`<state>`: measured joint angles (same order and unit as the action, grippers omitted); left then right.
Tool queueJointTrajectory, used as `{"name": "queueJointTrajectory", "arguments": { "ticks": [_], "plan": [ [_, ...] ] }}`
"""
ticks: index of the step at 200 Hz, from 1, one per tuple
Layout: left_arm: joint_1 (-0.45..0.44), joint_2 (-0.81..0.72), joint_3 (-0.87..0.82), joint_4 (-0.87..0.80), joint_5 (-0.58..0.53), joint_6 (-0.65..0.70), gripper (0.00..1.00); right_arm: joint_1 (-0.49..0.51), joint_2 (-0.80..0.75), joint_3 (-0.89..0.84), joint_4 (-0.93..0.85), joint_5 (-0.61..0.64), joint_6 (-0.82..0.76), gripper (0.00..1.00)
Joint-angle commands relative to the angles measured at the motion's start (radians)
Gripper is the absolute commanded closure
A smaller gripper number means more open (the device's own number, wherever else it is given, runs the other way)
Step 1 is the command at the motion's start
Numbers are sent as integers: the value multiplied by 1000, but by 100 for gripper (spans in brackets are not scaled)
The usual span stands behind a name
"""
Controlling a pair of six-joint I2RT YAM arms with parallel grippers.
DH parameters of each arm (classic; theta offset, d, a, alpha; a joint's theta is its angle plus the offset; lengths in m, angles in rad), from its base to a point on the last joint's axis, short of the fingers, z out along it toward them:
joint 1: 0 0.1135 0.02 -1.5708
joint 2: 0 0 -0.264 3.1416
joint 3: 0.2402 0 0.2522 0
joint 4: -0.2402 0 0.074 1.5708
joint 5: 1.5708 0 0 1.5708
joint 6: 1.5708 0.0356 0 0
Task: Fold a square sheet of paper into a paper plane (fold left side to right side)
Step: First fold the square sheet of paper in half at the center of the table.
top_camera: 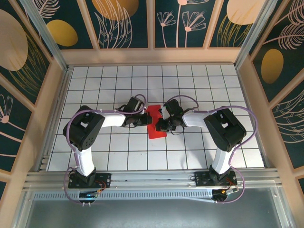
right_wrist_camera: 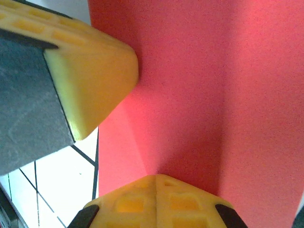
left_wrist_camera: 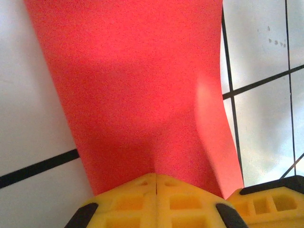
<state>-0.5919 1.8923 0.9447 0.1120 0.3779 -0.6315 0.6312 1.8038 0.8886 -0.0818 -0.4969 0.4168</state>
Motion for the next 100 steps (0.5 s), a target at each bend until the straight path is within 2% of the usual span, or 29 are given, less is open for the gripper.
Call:
{"name": "queueJointTrajectory", "arguments": {
  "ticks": [1, 100],
  "plan": [
    [44, 11, 21, -32, -93, 22, 100, -2, 69, -33, -133, 127, -28, 100],
    [149, 79, 130, -77, -91, 86, 99, -3, 68, -39, -125, 116, -27, 100]
  ]
}}
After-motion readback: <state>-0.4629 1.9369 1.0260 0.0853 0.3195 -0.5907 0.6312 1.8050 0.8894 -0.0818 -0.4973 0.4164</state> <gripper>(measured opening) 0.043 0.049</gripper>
